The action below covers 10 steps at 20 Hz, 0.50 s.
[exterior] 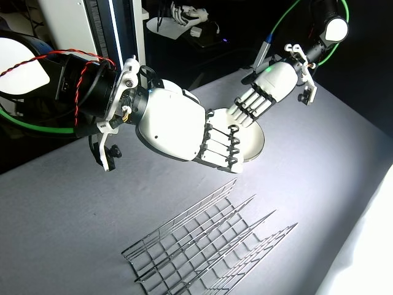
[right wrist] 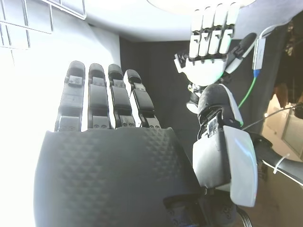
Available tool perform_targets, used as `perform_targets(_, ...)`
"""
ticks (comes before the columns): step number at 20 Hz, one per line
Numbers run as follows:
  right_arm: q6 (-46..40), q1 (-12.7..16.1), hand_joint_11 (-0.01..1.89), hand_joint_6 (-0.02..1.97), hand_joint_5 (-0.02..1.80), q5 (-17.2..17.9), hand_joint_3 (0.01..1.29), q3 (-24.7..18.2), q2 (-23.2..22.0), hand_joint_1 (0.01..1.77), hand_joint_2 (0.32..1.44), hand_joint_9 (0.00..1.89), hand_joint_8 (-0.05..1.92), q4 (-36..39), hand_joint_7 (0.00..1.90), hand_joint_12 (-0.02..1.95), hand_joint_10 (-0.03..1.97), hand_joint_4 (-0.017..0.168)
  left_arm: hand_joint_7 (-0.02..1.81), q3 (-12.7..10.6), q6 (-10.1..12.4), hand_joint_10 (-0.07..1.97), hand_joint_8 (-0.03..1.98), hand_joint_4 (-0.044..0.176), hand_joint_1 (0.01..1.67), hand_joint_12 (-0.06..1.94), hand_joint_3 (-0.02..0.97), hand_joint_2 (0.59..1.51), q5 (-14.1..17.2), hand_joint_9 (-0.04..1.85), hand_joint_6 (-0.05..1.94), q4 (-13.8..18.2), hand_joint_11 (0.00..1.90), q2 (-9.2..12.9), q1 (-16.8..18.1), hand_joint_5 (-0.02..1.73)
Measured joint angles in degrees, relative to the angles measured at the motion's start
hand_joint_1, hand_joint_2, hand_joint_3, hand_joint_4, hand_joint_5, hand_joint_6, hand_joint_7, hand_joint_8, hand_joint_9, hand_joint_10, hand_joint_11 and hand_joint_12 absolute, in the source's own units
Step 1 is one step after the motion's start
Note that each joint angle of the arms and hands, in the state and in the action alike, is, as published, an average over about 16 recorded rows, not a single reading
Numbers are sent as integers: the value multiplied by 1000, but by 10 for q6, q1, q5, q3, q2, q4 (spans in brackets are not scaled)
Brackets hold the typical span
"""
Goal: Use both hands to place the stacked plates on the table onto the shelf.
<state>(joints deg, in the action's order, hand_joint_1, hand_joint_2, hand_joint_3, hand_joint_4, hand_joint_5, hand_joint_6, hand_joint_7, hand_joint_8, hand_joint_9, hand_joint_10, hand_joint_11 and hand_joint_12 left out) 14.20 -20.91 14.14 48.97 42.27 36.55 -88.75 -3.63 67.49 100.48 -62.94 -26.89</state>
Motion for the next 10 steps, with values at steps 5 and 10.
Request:
perform_targets(5,0,-1,19,-1,22,3,14,0,0,16,1241,19,17,6,22,6,-6,-2,33,-24,-1,-3,-6,2,17,1,15,1088,-3,21,1,12,20,-16,-1,39)
perform_targets(10,0,-2,19,-1,22,8,14,0,0,16,1251,19,17,13,21,6,-5,-2,30,-46,0,-3,-7,1,17,1,15,1084,-3,26,-7,19,21,-29,-1,30)
